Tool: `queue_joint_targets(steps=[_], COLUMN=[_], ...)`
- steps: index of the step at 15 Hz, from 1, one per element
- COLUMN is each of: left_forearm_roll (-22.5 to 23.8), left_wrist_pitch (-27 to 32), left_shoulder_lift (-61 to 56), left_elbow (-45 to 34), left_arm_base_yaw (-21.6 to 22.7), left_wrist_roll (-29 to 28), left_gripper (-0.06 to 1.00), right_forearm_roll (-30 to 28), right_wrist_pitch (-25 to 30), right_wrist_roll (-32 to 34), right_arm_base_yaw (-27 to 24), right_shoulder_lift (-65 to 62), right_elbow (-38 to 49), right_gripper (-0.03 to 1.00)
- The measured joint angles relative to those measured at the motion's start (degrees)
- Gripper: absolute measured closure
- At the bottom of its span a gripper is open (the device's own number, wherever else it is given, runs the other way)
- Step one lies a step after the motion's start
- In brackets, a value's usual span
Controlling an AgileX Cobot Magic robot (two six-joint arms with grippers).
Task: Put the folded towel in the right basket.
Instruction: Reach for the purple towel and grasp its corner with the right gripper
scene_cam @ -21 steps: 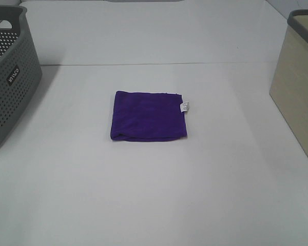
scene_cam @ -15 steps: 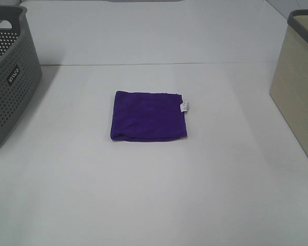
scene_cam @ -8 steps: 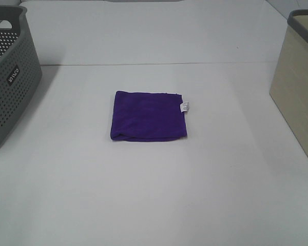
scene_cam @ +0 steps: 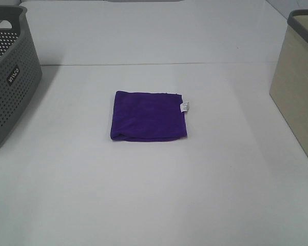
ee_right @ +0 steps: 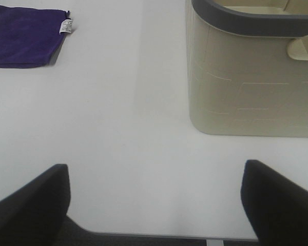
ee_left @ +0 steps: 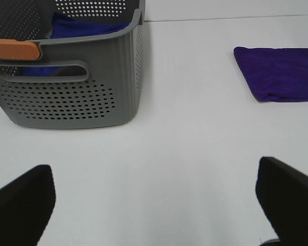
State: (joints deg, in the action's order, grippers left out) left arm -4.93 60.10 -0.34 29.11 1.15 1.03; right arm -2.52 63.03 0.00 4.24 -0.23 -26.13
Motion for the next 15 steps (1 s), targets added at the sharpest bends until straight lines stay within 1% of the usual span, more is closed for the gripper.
queue_joint_targets(steps=[15], left_forearm_roll=[0.00], left_wrist_pitch=[0.00], left_shoulder_lift=[0.00], left_elbow=[0.00], left_arm_base_yaw=[0.00], left_wrist_roll=[0.00], left_gripper=[-0.05], right_forearm_roll=[0.00], right_wrist_pitch=[0.00], right_wrist_roll=[0.00], right_arm_base_yaw=[0.00], right_shoulder_lift=[0.00], right_elbow=[0.00], right_gripper=[0.10])
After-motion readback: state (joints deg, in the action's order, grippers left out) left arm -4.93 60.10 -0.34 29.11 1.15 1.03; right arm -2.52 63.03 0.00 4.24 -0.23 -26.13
